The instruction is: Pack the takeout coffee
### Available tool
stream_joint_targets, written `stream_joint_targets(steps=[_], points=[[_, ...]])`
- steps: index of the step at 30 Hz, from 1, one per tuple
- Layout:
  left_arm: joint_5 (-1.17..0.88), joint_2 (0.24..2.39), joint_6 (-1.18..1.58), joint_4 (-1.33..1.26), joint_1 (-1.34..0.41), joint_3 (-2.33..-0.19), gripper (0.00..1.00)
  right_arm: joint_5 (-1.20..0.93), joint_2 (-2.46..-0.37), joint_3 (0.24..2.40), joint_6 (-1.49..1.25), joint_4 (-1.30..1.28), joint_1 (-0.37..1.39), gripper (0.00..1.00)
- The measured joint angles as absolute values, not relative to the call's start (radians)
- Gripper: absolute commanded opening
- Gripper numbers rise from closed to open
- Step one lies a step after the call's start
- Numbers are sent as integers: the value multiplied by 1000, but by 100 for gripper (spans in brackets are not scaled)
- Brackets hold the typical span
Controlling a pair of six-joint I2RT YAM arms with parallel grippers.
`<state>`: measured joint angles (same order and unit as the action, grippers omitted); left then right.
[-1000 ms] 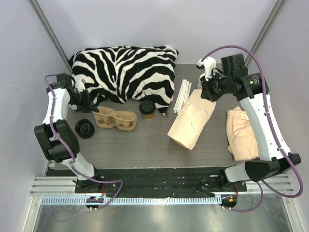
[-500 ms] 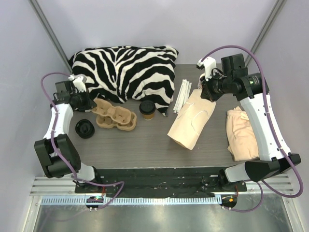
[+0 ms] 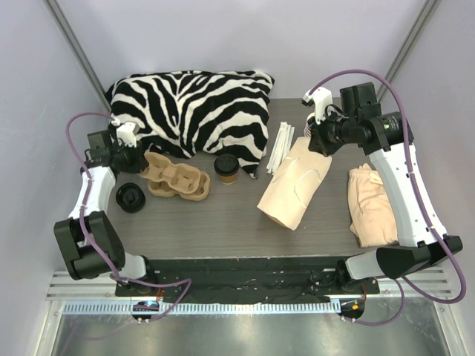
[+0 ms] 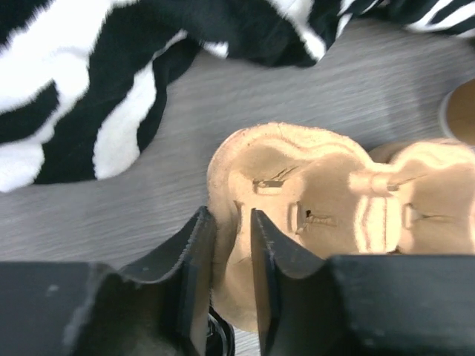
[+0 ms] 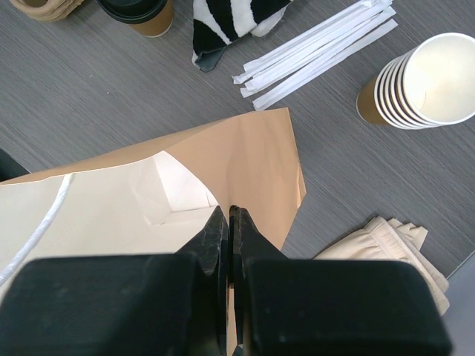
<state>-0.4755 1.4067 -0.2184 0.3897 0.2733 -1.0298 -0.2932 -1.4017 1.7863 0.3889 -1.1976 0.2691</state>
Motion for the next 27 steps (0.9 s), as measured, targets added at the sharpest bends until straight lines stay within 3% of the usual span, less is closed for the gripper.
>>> stream_joint_targets(steps=[5, 12, 21, 27], points=[[-438, 1485, -229, 445, 273, -1069, 52, -293, -1402, 1786, 389, -1198, 269, 1], [-415, 1523, -243, 552, 273, -1163, 67, -294, -1402, 1786, 389, -1198, 269, 1], [-412, 1618, -273, 726, 292, -1337, 69, -294, -1402, 1786, 390, -1199, 269, 1], [-419, 1716, -271, 828, 315, -1410, 61, -297, -1402, 1786, 391, -1200, 269, 1]])
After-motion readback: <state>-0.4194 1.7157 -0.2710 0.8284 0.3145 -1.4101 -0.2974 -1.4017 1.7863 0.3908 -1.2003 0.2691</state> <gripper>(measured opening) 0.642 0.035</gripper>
